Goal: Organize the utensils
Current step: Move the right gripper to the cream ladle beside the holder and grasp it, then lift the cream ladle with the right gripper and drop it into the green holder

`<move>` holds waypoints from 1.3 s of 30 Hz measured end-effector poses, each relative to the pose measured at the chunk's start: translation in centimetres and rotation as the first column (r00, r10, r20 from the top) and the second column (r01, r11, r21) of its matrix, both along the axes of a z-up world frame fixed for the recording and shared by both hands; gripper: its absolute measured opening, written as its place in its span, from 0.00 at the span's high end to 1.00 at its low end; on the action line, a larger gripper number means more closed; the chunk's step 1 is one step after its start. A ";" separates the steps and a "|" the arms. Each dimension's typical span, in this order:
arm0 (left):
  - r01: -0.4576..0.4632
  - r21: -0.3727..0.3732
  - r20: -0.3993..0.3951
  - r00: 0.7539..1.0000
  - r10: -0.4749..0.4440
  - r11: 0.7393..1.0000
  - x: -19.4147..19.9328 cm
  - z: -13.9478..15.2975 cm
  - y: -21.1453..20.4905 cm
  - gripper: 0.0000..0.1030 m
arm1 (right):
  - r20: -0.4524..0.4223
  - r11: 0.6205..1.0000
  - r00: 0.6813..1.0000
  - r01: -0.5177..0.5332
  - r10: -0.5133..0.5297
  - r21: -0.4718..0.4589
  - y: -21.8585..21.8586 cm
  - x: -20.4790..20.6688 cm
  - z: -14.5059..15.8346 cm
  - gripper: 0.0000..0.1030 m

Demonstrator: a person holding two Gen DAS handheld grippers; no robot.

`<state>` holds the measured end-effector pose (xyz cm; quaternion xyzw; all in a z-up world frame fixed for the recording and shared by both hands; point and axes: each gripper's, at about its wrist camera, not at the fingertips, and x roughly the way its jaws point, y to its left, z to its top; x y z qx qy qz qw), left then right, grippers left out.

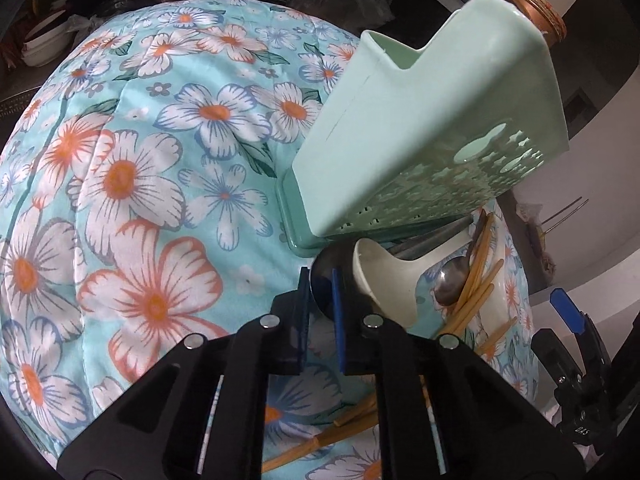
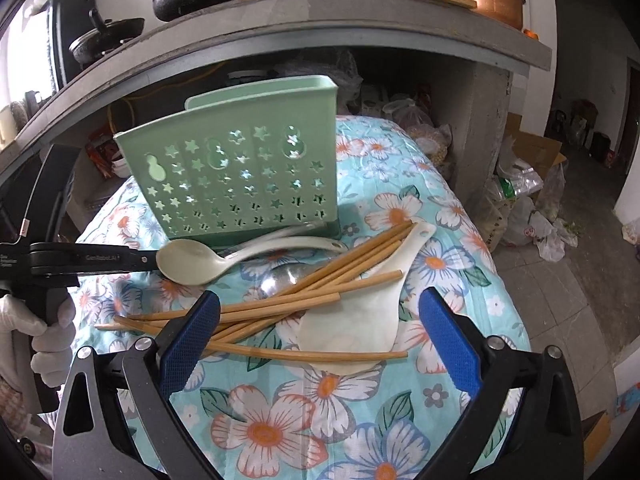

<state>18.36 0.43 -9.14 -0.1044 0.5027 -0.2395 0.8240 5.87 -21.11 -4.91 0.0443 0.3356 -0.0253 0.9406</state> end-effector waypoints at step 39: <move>-0.026 -0.047 0.031 0.999 0.028 0.999 -1.8 -0.3 2.2 0.96 | -0.250 0.743 0.844 -0.536 0.475 -0.401 13.5 5.8 -3.5 0.91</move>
